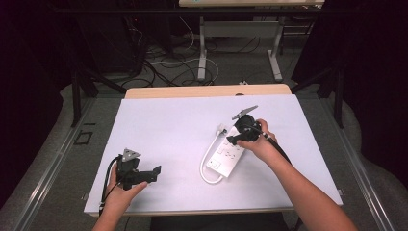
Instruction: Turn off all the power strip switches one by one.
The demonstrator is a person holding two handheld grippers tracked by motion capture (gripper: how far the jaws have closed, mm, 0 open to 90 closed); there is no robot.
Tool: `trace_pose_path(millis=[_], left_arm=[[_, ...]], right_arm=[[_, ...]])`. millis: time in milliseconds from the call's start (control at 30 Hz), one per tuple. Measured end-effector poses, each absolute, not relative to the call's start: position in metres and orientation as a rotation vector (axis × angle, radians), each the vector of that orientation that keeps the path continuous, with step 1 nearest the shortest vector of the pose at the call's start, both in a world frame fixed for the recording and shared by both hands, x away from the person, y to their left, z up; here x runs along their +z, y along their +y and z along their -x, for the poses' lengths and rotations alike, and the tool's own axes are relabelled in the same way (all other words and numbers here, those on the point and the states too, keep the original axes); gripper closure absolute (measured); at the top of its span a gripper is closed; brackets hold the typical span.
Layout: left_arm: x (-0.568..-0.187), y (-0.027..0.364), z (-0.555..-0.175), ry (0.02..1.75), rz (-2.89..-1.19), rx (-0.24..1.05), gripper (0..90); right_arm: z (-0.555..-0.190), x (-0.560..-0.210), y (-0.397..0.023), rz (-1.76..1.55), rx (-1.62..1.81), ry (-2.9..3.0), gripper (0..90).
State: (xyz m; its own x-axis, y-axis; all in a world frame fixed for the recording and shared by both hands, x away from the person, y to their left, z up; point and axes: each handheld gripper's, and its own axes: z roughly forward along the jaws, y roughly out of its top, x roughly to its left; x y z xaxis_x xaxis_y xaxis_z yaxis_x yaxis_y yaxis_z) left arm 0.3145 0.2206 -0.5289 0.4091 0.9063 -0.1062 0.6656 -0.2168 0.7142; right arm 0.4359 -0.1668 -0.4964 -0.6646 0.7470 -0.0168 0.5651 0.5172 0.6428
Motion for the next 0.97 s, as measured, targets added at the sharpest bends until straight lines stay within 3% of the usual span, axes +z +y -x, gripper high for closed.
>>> trace_pose_path(millis=[300, 533, 733, 967], left_arm=[[-0.528, 0.22, -0.314, 1.335, -1.965, 0.439, 3.6], [-0.528, 0.22, -0.314, 1.338, -1.961, 0.442, 3.5], [-0.53, 0.22, -0.315, 1.344, -1.952, 0.447, 3.5], [-0.531, 0.221, -0.315, 1.351, -1.949, 0.447, 2.7]], right_arm=[[-0.403, -0.507, -0.188, -1.145, 0.958, 2.412, 24.5], [-0.384, -0.514, -0.204, -1.186, 0.997, 2.388, 24.1], [-0.367, -0.518, -0.217, -1.197, 1.006, 2.358, 16.9], [-0.347, -0.517, -0.233, -1.213, 1.012, 2.305, 15.0]])
